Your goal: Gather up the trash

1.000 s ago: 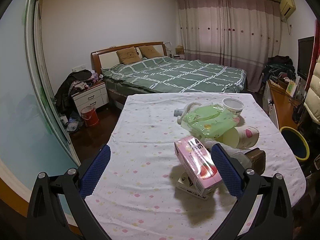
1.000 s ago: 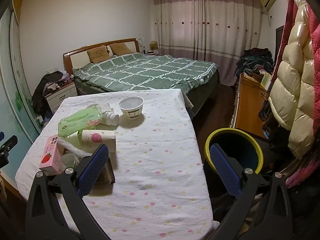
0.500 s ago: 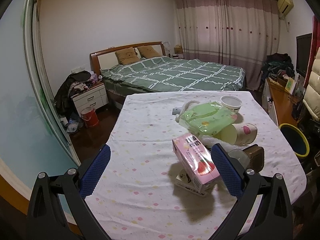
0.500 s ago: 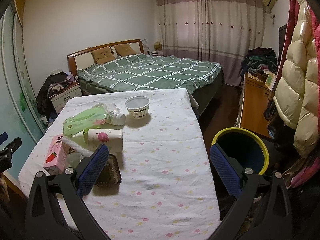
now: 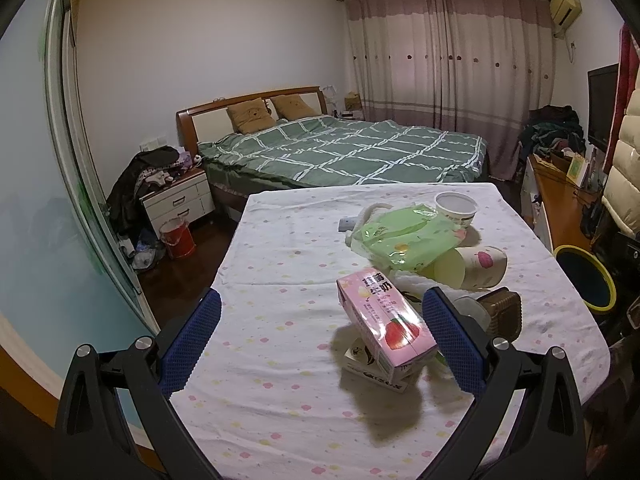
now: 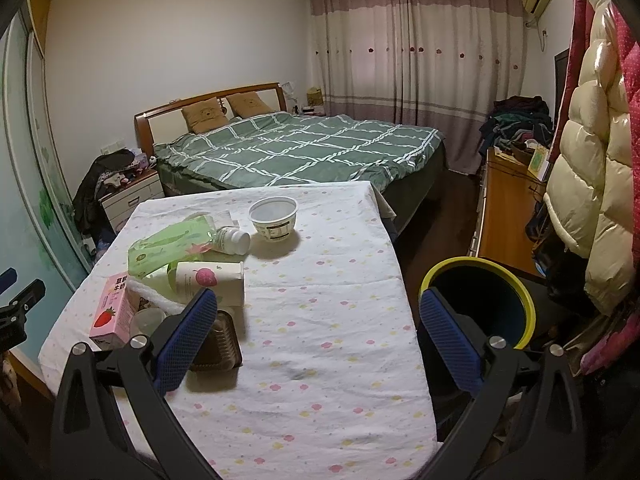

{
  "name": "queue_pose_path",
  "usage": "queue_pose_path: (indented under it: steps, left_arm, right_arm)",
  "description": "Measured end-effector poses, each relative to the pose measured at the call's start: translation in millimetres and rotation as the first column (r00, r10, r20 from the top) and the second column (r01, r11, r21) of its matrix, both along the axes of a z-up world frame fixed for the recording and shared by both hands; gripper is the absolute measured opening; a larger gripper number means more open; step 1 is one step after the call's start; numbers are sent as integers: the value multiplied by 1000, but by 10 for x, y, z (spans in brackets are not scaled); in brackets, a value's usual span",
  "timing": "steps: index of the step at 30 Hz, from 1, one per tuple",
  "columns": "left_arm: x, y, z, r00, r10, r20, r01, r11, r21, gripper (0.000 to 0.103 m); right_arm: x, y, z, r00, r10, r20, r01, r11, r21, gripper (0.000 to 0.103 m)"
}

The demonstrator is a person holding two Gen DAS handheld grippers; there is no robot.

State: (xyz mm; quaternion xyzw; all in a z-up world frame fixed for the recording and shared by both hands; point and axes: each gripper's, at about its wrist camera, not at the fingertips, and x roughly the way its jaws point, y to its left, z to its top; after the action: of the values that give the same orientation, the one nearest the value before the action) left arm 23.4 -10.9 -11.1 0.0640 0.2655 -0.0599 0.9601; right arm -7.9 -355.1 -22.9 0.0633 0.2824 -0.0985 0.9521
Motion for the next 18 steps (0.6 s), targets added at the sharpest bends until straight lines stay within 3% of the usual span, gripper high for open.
queue_pose_path:
  steps: [18]
  left_arm:
    - [-9, -28, -4, 1000, -4, -1, 4, 1000, 1, 99]
  right_arm:
    - [-7, 2, -2, 1000, 0, 1, 0, 1000, 1, 97]
